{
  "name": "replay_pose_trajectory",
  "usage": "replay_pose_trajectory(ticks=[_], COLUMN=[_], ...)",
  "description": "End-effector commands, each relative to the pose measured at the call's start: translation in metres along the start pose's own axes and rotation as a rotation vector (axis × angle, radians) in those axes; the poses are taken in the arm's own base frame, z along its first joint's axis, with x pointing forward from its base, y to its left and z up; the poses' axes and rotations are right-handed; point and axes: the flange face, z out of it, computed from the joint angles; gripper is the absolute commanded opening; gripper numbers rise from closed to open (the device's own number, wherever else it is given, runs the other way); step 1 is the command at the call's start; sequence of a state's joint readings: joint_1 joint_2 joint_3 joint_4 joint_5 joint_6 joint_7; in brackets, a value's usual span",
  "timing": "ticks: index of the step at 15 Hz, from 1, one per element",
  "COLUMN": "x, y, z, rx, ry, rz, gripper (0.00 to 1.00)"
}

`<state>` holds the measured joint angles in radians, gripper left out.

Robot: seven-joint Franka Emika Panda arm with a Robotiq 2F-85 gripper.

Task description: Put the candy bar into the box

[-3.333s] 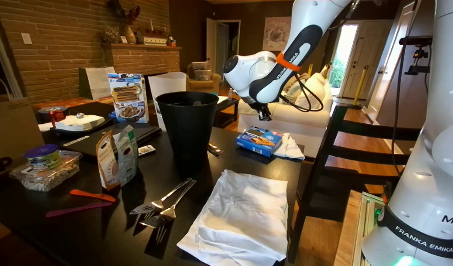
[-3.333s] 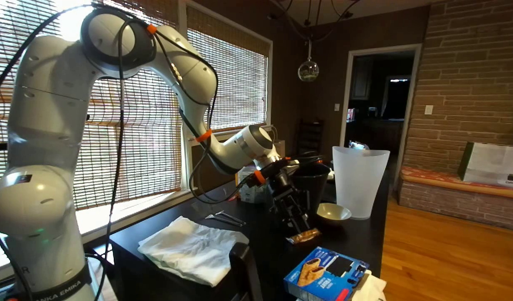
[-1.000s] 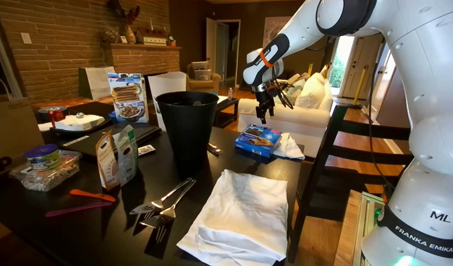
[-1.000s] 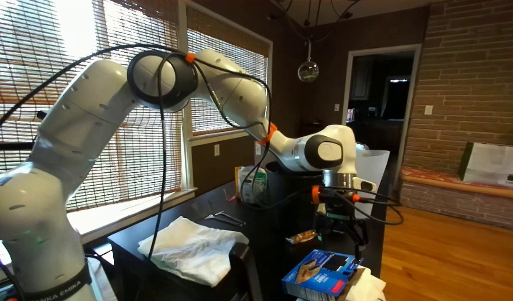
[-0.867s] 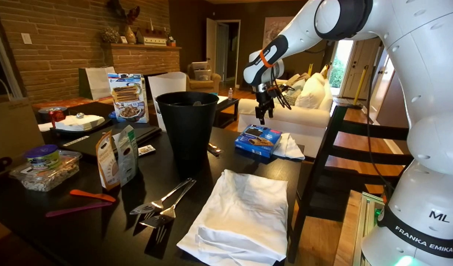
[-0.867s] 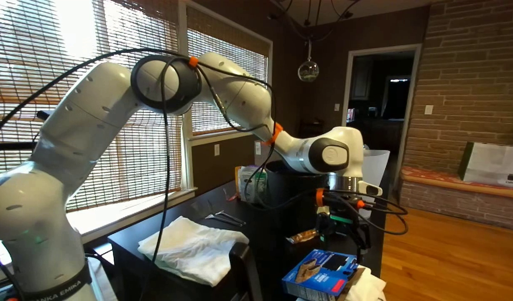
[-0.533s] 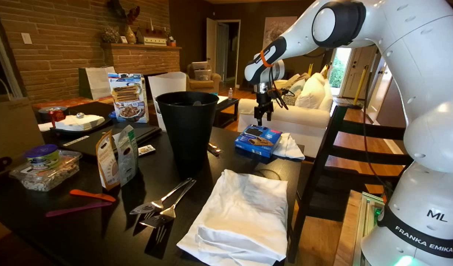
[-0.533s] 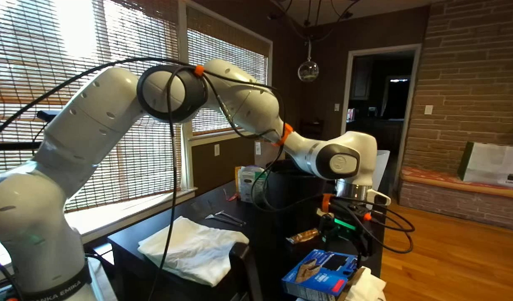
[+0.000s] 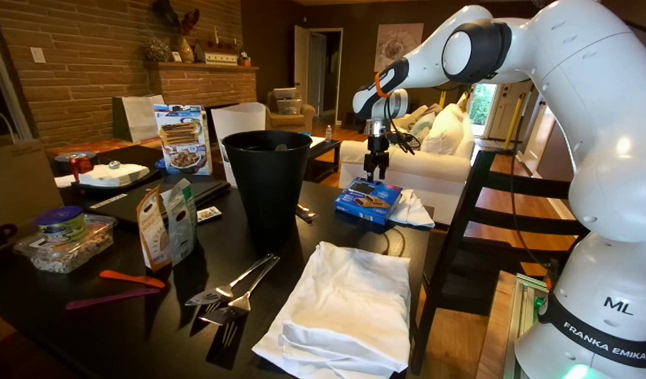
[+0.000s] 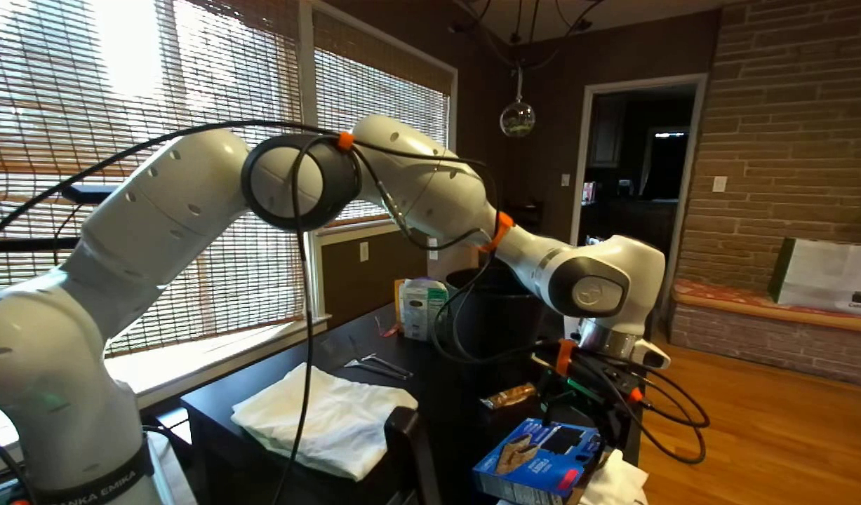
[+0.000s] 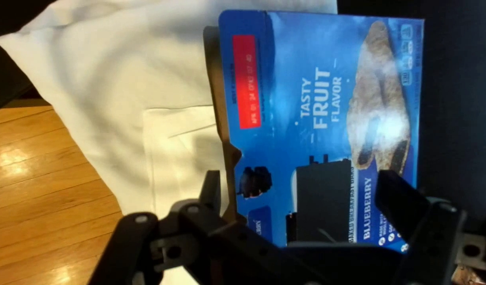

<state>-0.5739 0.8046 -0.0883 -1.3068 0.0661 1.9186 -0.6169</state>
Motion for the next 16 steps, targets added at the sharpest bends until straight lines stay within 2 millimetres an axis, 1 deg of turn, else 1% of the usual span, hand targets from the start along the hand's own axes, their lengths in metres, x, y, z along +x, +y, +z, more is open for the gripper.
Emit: replay_pose_trajectory(ticks=[1,2,3,4,5,6,10,15,16], x=[0.007,0.009,0.010,0.011,0.013,0.014,0.020,0.025,0.024], y=[0.013,0.014,0.015,0.015,0.015,0.014,0.012,0.013,0.012], z=[0.004,0.005,0.007,0.009,0.010,0.011,0.012,0.011,0.011], rx=[0.057,0.063,0.072,0.078,0.084,0.088,0.100,0.101,0.102], ry=[0.010,0.010,0.008,0.006,0.006,0.007,0.005,0.004,0.004], rz=[-0.020,-0.020,-0.024,-0.024,-0.024,-0.025,-0.031,-0.037,-0.038], gripper=[1.00,1.00,0.97,0.88,0.72,0.69,0.39,0.05,0.01])
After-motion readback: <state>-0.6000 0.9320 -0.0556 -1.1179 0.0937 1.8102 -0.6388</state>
